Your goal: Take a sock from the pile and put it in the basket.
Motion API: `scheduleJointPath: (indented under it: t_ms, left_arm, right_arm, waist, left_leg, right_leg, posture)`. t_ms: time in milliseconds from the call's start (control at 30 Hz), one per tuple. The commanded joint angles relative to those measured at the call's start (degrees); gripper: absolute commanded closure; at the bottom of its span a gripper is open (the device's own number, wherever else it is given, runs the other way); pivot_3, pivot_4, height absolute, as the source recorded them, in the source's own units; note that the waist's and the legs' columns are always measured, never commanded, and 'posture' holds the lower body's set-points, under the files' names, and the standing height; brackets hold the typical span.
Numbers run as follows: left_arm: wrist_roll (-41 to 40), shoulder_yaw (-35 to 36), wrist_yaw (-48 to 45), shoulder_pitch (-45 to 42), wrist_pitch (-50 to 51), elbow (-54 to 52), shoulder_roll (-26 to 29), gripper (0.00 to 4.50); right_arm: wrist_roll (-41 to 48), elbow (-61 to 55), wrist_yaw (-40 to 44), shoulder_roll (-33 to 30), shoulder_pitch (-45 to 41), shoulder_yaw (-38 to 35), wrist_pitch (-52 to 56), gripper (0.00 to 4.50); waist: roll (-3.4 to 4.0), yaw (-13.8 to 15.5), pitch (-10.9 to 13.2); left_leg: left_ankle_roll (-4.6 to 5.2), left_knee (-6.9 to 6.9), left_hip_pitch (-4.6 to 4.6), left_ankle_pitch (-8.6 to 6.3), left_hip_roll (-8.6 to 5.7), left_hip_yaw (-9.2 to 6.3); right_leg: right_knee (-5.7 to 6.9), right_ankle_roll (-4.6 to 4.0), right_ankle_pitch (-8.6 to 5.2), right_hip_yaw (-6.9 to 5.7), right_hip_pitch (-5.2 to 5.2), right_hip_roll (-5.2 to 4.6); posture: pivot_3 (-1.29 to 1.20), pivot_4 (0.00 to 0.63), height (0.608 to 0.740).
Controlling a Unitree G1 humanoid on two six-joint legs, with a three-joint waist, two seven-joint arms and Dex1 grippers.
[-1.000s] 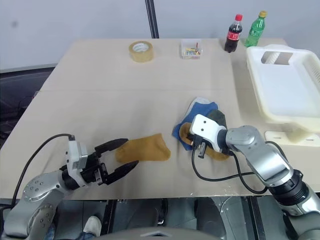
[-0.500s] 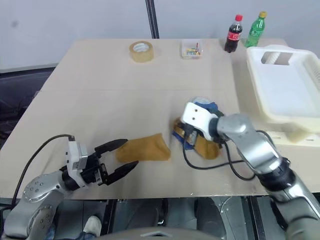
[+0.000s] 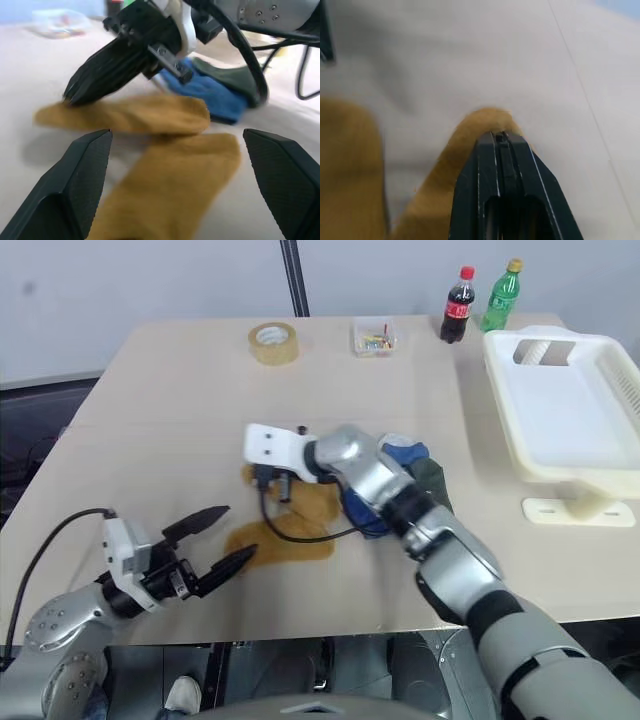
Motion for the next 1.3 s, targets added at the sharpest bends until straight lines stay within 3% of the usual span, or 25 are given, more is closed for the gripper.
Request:
scheduleJointPath:
  t_ms: [33, 167, 400, 600, 867, 1000, 1300]
  left_arm:
    - [-1.53, 4.87, 1.44, 2.03, -1.6, -0.79, -0.8, 0.0]
    - [-1.48, 8.64, 1.28, 5.6, -2.7, -0.9, -1.29, 0.0]
    - [-1.47, 9.72, 1.43, 7.65, -3.42, -0.93, -2.0, 0.0]
    - [-1.22, 9.2, 1.76, 5.31, -2.52, 0.83, -1.44, 0.0]
    - [0.49, 3.6, 4.79, -7.52, 5.24, 10.13, 2.21, 0.0]
    - [1.11, 1.04, 3.81, -13.44, 7.16, 14.22, 3.41, 0.0]
    - [3.01, 0.02, 1.48, -18.93, 6.94, 19.29, 5.73, 0.0]
  right_arm:
    - [-1.78, 10.36, -1.88, 5.34, -5.4, -1.9, -8.04, 4.44]
    - [-2.87, 16.91, -0.97, 9.37, -8.06, -2.72, -13.91, 4.44]
    - [-3.51, 16.78, 0.37, 8.8, -7.78, -4.6, -17.63, 1.45]
    - [0.07, 4.04, 6.66, -0.07, -2.11, -9.69, -8.13, 1.45]
    - [4.14, -19.98, 11.82, -16.47, 13.86, -14.1, 28.32, 1.45]
    - [5.18, -25.21, 9.81, -17.22, 18.14, -14.2, 37.57, 1.45]
    - [10.41, -28.6, 3.15, -11.69, 17.99, -18.62, 46.27, 1.45]
  waist:
    - [0.0, -0.01, 0.0]
    - [-0.04, 0.44, -0.01]
    - [-0.02, 0.29, 0.03]
    - [-0.04, 0.48, 0.02]
    - [-0.08, 1.8, -0.02]
    - [-0.03, -0.2, 0.0]
    - [-0.04, -0.72, -0.01]
  left_leg:
    - [-0.02, -0.01, 0.0, 0.01, -0.01, 0.0]
    - [-0.02, -0.07, -0.03, 0.01, -0.06, -0.03]
    - [-0.04, -0.15, 0.01, 0.02, 0.02, -0.06]
    - [-0.03, -0.18, 0.0, 0.01, 0.03, -0.08]
    - [0.05, 0.0, -0.03, 0.0, -0.07, -0.33]
    - [0.03, -0.08, -0.01, 0.01, 0.0, -0.1]
    - [0.03, -0.08, 0.01, 0.01, 0.0, -0.12]
  right_leg:
    - [-0.02, 0.0, 0.0, 0.0, 0.0, -0.01]
    - [-0.09, -0.01, -0.01, -0.04, 0.01, -0.07]
    - [0.04, -0.1, -0.01, -0.04, -0.06, 0.03]
    - [0.02, -0.12, 0.0, -0.05, -0.06, 0.04]
    - [-0.01, -0.12, 0.0, -0.38, 0.12, -0.08]
    - [0.16, -0.13, 0.0, -0.07, 0.0, 0.01]
    - [0.18, -0.12, 0.01, 0.0, -0.05, 0.05]
  posture:
    - [0.0, 0.15, 0.738]
    - [0.0, 0.15, 0.738]
    - [0.0, 0.15, 0.738]
    - [0.0, 0.15, 0.738]
    - [0.0, 0.15, 0.738]
    - [0.0, 0.15, 0.738]
    - [0.0, 0.15, 0.738]
